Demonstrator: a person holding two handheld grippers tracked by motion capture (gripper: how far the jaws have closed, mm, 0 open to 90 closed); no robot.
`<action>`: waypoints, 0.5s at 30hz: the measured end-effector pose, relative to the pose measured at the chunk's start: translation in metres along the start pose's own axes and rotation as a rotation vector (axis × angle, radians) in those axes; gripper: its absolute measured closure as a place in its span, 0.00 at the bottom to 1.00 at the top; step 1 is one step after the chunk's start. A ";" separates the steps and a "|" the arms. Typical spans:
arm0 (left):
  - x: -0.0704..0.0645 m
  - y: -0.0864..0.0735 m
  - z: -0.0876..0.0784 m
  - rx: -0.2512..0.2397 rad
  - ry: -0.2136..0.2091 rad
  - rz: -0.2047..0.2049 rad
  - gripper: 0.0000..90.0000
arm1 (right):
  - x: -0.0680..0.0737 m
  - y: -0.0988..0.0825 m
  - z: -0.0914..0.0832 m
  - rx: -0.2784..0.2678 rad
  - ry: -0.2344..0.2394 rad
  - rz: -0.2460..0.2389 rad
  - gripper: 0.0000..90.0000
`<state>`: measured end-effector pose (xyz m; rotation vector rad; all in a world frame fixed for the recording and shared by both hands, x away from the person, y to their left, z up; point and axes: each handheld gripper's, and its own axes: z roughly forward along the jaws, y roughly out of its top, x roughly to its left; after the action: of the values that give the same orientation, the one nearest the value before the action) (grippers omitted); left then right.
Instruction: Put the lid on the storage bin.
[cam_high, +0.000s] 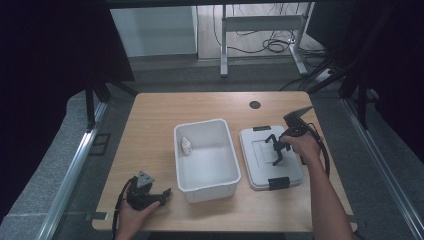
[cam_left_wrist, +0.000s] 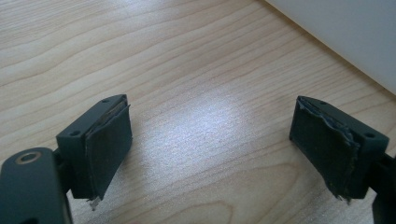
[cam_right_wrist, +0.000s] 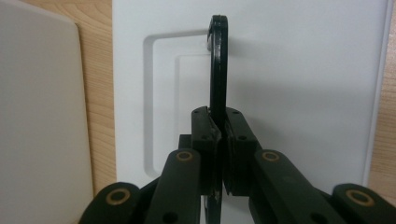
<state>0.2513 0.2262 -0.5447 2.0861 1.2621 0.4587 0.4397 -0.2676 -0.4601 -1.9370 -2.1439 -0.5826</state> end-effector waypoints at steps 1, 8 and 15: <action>0.000 0.000 0.000 0.000 0.000 0.000 0.14 | 0.000 0.000 0.000 -0.003 -0.007 -0.001 0.95; 0.000 0.000 0.000 0.000 0.000 0.000 0.14 | 0.002 -0.002 -0.010 -0.022 0.025 0.031 0.95; 0.000 0.000 0.000 0.001 0.000 0.000 0.14 | 0.011 -0.003 -0.035 -0.067 0.049 0.020 0.95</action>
<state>0.2513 0.2262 -0.5447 2.0867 1.2623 0.4587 0.4310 -0.2724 -0.4247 -1.9549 -2.0984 -0.6985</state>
